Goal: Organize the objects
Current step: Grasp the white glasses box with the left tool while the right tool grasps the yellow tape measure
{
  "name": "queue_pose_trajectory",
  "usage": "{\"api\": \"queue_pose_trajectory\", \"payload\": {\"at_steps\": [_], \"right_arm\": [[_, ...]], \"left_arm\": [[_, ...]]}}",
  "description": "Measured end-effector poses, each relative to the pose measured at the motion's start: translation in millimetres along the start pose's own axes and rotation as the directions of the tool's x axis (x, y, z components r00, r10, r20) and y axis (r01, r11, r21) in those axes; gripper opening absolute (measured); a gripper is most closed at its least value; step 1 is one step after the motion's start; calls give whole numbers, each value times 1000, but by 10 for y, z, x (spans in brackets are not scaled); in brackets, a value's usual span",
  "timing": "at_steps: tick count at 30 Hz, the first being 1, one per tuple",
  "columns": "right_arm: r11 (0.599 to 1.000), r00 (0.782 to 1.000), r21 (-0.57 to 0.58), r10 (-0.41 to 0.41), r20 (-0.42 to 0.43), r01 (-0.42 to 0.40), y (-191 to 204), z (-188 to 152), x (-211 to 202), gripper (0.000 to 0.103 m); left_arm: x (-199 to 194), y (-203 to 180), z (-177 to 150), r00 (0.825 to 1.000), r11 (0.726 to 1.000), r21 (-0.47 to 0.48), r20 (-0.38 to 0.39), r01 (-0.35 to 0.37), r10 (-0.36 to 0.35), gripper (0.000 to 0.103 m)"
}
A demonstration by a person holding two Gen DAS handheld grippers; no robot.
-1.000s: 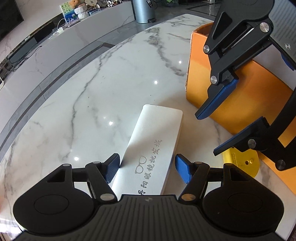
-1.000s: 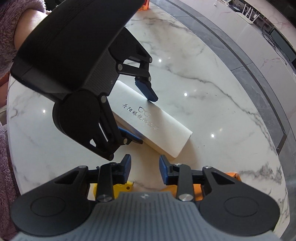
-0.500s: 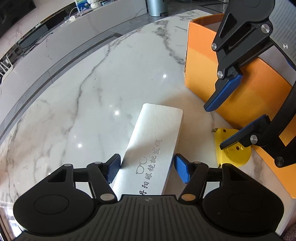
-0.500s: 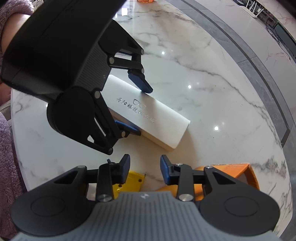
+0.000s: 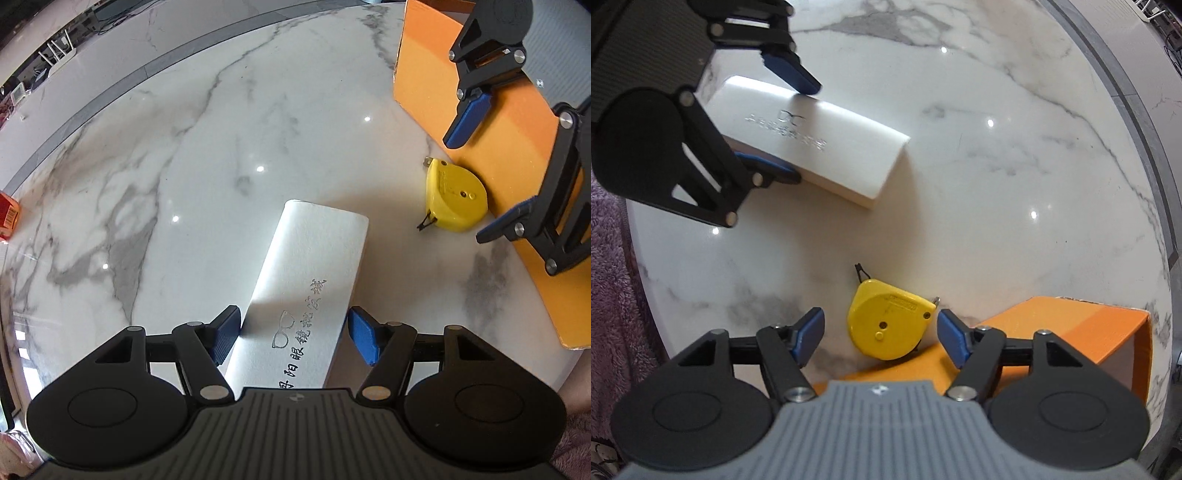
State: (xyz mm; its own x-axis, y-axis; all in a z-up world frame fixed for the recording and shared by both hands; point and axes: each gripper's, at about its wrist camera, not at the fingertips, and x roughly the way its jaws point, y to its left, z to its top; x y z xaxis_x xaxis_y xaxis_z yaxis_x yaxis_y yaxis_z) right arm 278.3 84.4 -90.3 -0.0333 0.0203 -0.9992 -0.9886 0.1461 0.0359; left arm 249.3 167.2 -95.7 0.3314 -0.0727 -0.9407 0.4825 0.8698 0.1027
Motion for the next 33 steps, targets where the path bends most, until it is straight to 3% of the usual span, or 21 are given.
{"api": "queue_pose_trajectory", "payload": {"at_steps": [10,18,20,22,25,33], "right_arm": [[1000,992,13,0,-125,2,-25,140,216,71],[997,991,79,33,-131,-23,-177,200,292,70],[995,993,93,35,-116,-24,-184,204,291,66],[995,994,94,47,-102,-37,-173,206,279,56],[995,995,83,62,-83,-55,-134,200,258,56],[996,996,68,62,-70,-57,-120,134,211,58]], "left_arm": [[-74,107,-204,997,997,-36,35,67,-66,76],[-25,120,-274,996,996,-32,42,80,-79,77],[-25,115,-271,996,996,-38,38,79,-77,77],[-41,134,-275,994,992,-66,33,104,-102,75],[-51,185,-283,989,981,-128,22,149,-147,75],[0,50,-188,994,992,-85,62,95,-90,75]]}}
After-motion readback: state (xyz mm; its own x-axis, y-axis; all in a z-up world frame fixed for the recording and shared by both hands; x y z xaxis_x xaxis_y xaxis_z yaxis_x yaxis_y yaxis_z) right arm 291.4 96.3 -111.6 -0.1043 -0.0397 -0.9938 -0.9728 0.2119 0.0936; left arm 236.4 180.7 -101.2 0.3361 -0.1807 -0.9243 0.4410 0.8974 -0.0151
